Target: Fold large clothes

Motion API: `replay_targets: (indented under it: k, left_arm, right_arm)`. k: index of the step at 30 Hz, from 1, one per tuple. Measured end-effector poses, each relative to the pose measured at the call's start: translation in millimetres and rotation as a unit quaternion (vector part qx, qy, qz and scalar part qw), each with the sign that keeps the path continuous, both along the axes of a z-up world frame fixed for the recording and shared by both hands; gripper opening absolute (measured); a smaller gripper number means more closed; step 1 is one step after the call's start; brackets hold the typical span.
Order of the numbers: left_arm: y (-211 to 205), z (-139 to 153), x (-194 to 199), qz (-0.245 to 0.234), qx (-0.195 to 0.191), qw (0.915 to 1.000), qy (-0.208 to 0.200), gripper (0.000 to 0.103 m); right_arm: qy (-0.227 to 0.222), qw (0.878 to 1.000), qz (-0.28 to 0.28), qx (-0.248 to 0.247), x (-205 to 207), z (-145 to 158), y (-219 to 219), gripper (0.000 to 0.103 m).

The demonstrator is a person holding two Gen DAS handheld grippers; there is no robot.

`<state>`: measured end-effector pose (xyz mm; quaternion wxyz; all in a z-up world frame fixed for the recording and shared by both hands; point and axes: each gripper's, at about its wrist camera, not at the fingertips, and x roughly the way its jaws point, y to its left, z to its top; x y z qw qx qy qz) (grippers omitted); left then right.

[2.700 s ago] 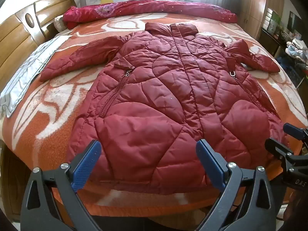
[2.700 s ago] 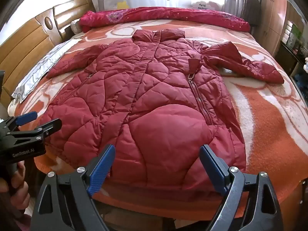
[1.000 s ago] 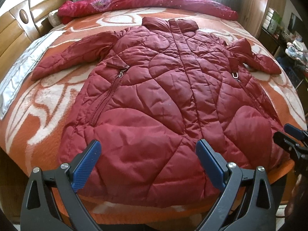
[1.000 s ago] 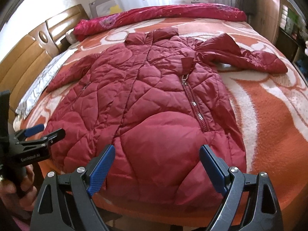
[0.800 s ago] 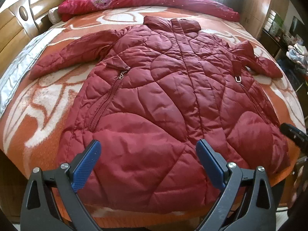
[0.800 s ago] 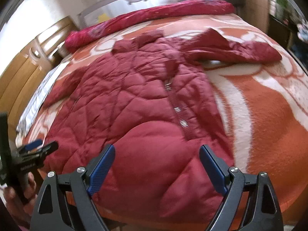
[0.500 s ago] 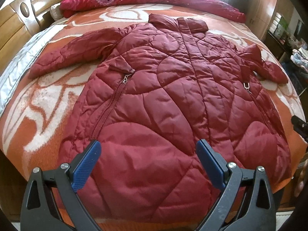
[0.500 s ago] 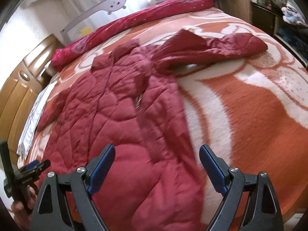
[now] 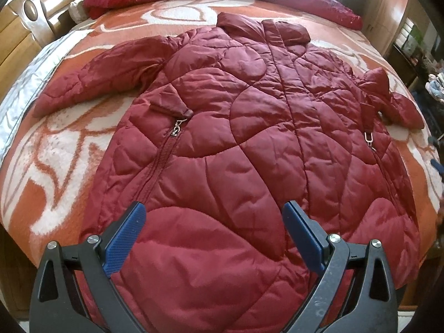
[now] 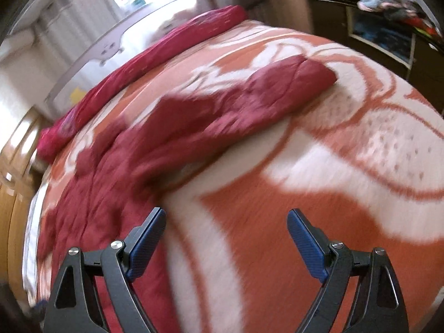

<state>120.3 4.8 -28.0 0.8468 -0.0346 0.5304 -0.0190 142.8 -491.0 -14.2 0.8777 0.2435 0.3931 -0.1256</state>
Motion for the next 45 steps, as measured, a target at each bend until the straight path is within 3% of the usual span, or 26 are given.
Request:
replay_targets:
  k: [5,7,12,17,18,19,22,25,34,41,45]
  left_arm:
    - [-5,-9,12,-0.001,0.005,0.9998,0.017,0.100]
    - [-7,-13,17,-0.001,0.007,0.9997,0.024,0.100]
    - [-14,-21,31,-0.001,0.008,0.9991,0.042,0.100]
    - [-22,-26,40,-0.005,0.013,0.9988,0.047,0.100]
    - [-24,-28,41,-0.007,0.014,0.9986,0.050,0.100]
    - [-25,-29,42,-0.009,0.015,0.9985,0.053,0.100]
    - [-30,-31,45,-0.013,0.016,0.9981,0.058,0.100]
    - [-33,-30,46,-0.018,0.015,0.9981,0.057,0.100]
    - [-29,-26,45,-0.019,0.003,0.9987,0.048,0.100]
    - [-19,-22,45,-0.014,-0.011,0.9991,0.039,0.100]
    - [-12,-18,47,-0.012,-0.027,0.9991,0.029,0.100]
  right_arm:
    - [-0.012,0.998,-0.056,0.015,38,-16,-55,0.088]
    - [-0.007,0.997,-0.078,0.022,55,-27,-76,0.080]
    - [-0.009,0.992,-0.112,0.055,82,-53,-109,0.074]
    - [-0.040,0.987,-0.131,0.082,103,-68,-132,0.069]
    - [-0.045,0.986,-0.131,0.091,107,-71,-134,0.061]
    - [-0.043,0.986,-0.133,0.095,112,-73,-136,0.044]
    - [-0.043,0.988,-0.124,0.085,120,-71,-134,0.019]
    - [-0.059,0.991,-0.105,0.054,121,-53,-121,0.010]
    - [-0.119,0.993,-0.012,-0.011,117,12,-50,0.009]
    - [-0.151,0.983,0.097,-0.029,127,48,34,0.009]
    - [-0.144,0.973,0.164,-0.076,134,54,98,0.009]
